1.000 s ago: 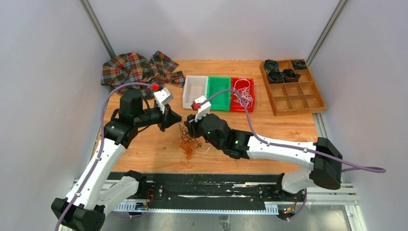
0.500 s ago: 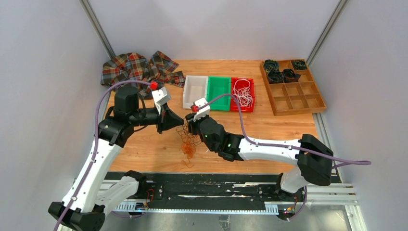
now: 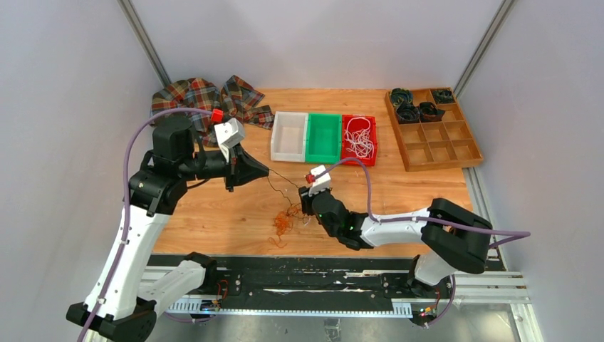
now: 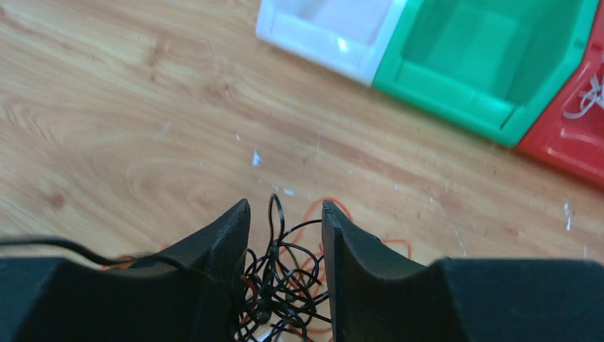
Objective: Untangle the cables
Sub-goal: Untie the cable.
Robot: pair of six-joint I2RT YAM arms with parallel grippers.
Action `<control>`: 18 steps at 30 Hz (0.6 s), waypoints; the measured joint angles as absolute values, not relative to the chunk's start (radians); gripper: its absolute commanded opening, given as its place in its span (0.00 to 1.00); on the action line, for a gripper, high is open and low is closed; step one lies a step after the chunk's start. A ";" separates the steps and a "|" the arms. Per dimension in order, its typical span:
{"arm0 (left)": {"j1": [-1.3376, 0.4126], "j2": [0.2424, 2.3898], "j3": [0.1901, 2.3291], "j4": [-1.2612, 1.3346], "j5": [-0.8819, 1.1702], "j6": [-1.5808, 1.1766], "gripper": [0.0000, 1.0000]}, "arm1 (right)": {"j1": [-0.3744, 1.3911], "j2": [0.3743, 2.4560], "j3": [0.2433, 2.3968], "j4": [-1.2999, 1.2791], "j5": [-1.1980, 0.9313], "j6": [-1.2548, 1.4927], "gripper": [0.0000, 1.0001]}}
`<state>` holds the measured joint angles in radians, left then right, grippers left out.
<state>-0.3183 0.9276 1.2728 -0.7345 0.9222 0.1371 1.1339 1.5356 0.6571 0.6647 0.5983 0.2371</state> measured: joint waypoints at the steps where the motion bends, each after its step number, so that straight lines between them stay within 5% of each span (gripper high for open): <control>1: -0.318 0.928 1.280 -0.743 0.913 0.143 0.01 | 1.131 1.534 0.631 0.680 0.592 0.245 0.43; 18: -0.286 0.971 1.427 -0.764 0.599 0.126 0.01 | 1.131 1.386 0.345 0.736 0.559 0.300 0.51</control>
